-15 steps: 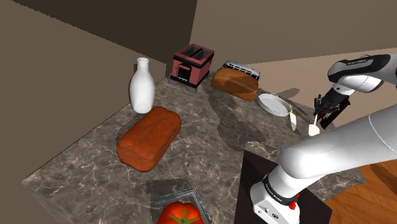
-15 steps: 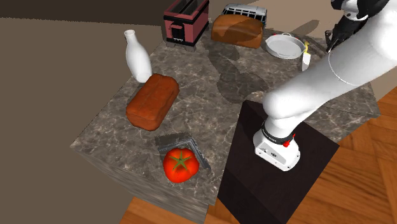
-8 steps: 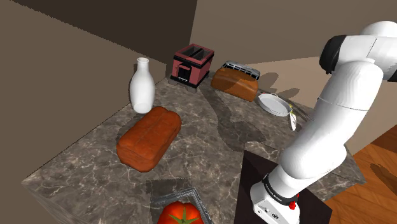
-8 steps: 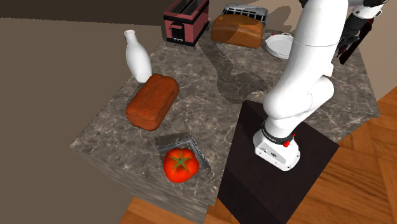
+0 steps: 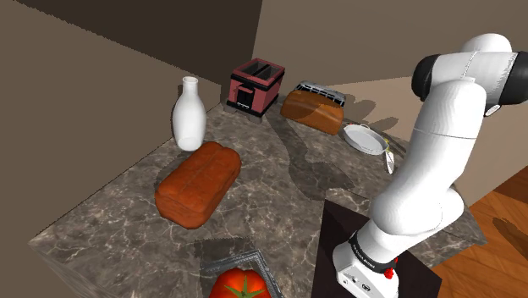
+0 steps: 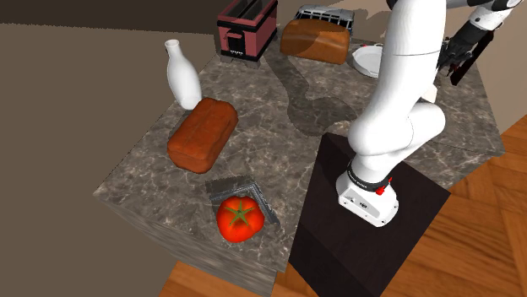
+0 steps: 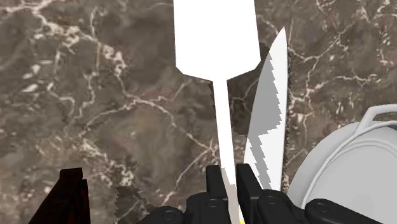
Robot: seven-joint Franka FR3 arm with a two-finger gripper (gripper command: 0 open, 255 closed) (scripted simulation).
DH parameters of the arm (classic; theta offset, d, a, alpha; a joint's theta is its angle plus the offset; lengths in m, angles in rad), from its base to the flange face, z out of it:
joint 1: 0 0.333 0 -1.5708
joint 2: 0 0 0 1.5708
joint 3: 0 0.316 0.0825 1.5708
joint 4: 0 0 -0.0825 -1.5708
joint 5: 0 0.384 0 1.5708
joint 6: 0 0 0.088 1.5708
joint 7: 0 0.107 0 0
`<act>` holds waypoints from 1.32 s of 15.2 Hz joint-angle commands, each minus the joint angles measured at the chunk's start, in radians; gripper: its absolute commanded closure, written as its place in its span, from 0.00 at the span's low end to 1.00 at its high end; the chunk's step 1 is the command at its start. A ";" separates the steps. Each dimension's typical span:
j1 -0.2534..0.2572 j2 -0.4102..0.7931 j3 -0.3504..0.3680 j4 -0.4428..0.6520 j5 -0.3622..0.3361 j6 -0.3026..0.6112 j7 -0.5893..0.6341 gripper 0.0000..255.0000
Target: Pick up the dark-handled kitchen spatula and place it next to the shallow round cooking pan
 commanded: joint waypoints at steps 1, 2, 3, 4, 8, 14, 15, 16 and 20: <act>-0.006 0.091 -0.001 -0.035 0.042 0.318 -0.016 1.00; -0.010 0.101 0.003 -0.040 0.055 0.325 -0.024 1.00; -0.012 0.113 0.006 -0.045 0.070 0.332 -0.033 1.00; -0.016 0.122 0.012 -0.050 0.082 0.339 -0.041 1.00; -0.033 0.162 0.034 -0.066 0.133 0.366 -0.072 1.00; -0.086 0.145 0.111 -0.084 0.115 0.420 -0.062 1.00; -0.089 0.142 0.114 -0.084 0.111 0.421 -0.060 1.00; -0.090 0.140 0.116 -0.084 0.109 0.422 -0.059 1.00; -0.105 0.151 0.140 -0.089 0.121 0.439 -0.062 0.00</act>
